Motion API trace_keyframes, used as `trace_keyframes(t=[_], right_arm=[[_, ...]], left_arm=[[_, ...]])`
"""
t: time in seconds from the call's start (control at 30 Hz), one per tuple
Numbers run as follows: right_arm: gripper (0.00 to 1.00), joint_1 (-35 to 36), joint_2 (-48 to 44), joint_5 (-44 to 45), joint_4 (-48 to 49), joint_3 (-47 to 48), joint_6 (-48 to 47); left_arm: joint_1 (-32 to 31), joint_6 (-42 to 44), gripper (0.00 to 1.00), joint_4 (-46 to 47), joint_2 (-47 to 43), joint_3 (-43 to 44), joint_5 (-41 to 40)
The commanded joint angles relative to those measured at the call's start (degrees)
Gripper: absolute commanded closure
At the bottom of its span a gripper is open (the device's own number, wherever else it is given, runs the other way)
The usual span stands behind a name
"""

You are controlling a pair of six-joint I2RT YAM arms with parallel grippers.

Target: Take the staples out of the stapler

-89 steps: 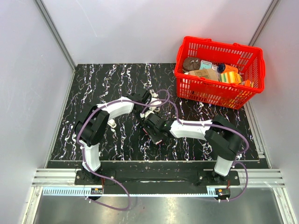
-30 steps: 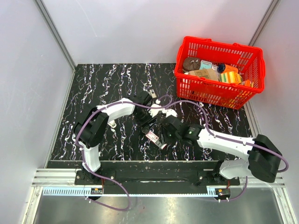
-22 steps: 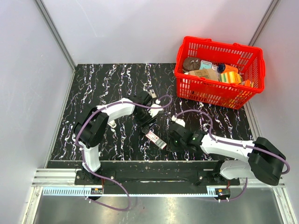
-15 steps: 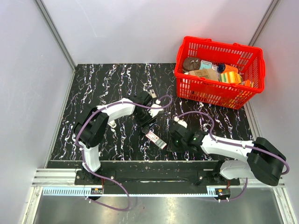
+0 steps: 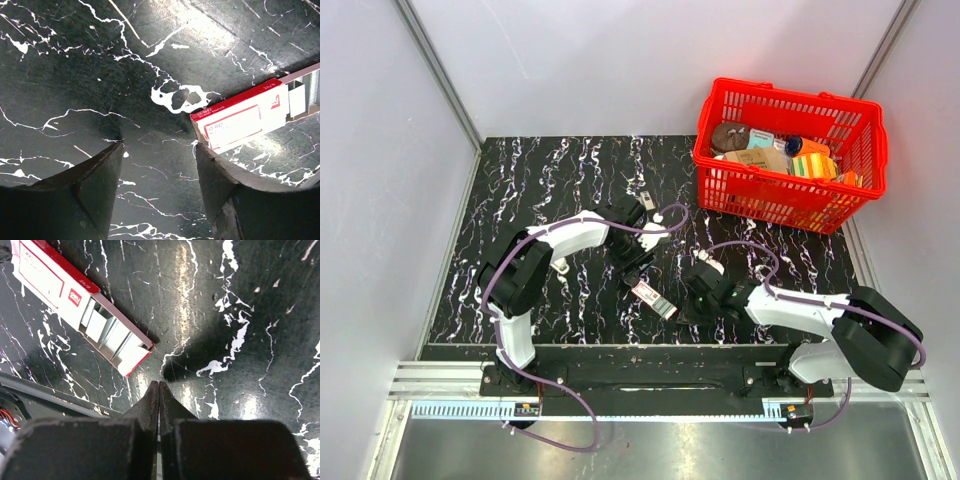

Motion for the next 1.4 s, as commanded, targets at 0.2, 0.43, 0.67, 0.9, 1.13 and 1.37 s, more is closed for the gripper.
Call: trace_keyframes(t=[0.2, 0.43, 0.67, 0.9, 1.13, 1.37], right_arm=[[1.00, -2.7, 5.5, -5.5, 1.8, 1.6, 2.9], [1.00, -3.1, 10.1, -7.0, 1.6, 4.4, 4.3], [1.00, -3.5, 12.2, -6.1, 0.5, 8.2, 2.4], [1.00, -3.8, 15.0, -6.3, 0.4, 12.0, -1.4], [1.00, -4.6, 18.3, -7.8, 1.3, 16.1, -5.4], [1.00, -4.9, 20.6, -8.9, 2.0, 18.1, -6.0]], left_arm=[[0.0, -1.1, 0.36, 1.0, -0.6, -1.0, 0.4], [-1.6, -1.0, 0.36, 2.0, -1.0, -3.1, 0.2], [-2.5, -0.6, 0.36, 2.5, -0.8, -4.0, -0.3], [-3.5, 0.6, 0.36, 3.0, -0.8, -4.5, -0.7], [-4.4, 1.0, 0.36, 3.1, -1.1, -4.6, 0.0], [-5.8, 1.0, 0.36, 2.7, -1.8, -4.8, 1.2]])
